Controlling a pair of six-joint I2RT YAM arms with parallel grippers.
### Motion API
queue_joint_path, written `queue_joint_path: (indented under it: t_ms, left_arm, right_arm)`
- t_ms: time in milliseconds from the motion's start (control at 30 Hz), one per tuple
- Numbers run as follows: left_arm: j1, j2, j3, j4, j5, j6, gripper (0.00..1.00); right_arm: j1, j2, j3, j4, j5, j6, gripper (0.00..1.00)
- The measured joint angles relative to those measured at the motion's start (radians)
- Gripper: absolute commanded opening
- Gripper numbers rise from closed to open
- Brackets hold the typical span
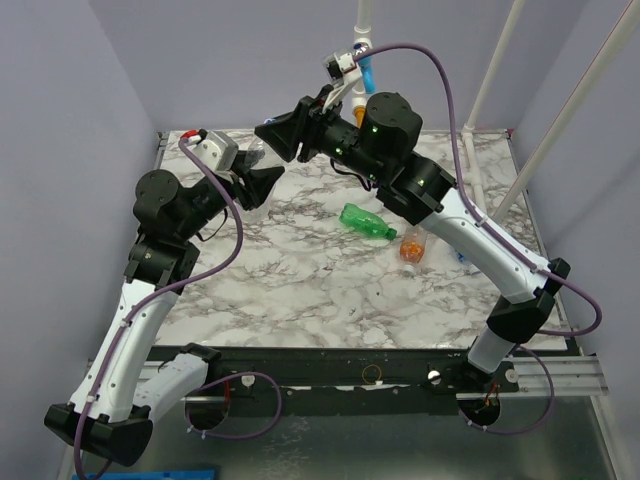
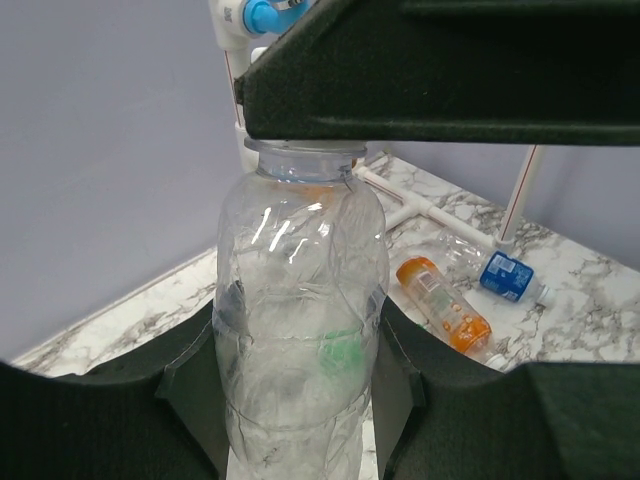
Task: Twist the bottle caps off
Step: Unscrew the bottle cap from the plastic bottle.
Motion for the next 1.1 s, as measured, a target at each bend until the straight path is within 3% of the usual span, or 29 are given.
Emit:
queue_joint_path:
  t_ms: [233,567,767,1100]
  left_arm:
    - [0.000,-0.004,0.000,-0.010,0.000,-0.014,0.00]
    - [0.000,0.004,0.030,-0.011,0.050,-0.054,0.00]
    - [0.006,0.022,0.085,0.016,0.250,-0.208,0.00]
    - [0.010,0.086,0.154,0.149,0.601,-0.510,0.00]
  right_arm:
    - [-0.005,-0.021,-0.046,0.028,0.002,0.011,0.01]
    - [-0.027,-0.051,-0.088,0.095,-0.099,0.003,0.01]
    - [-0.085,-0.122,-0.192,0.266,-0.348,0.036,0.01]
    - [-0.200,-0.104,-0.236,0.642,-0.859,0.326,0.01]
